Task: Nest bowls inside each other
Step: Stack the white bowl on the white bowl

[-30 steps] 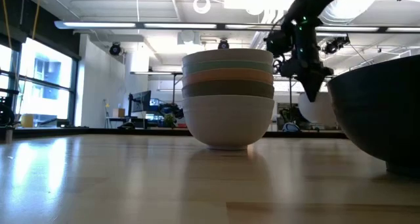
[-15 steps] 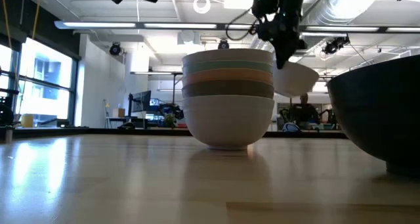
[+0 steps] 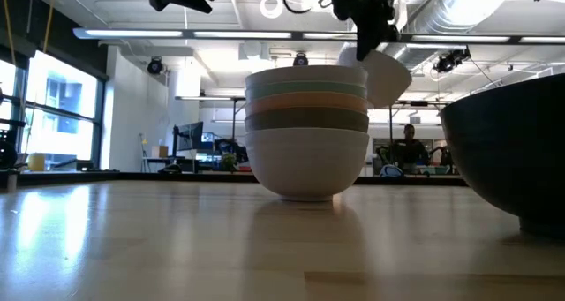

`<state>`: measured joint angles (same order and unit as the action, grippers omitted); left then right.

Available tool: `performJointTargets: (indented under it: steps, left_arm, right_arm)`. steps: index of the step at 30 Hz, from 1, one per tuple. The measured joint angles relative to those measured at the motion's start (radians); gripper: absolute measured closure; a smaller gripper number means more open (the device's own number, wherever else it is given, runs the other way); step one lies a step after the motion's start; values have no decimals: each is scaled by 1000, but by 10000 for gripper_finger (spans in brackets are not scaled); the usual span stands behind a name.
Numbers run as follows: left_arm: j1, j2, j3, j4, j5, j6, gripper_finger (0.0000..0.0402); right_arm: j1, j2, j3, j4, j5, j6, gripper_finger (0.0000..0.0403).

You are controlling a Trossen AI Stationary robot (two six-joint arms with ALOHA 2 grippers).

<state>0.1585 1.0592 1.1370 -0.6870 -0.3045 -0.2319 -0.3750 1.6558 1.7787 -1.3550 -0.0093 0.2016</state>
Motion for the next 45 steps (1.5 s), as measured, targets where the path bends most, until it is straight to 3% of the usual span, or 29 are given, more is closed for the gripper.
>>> performJointTargets:
  steps: [14,21,30,45]
  left_arm:
    - [53,0,0,-43,33,18,238]
    - [53,0,0,-100,30,7,238]
    - [79,-3,0,-299,-56,-67,238]
    - [193,-158,0,-419,-154,-114,238]
  right_arm:
    - [145,19,95,-109,-35,19,403]
    - [196,123,295,-192,-36,-4,403]
    - [256,291,539,-215,-55,-50,403]
    - [333,330,563,-217,-78,-5,403]
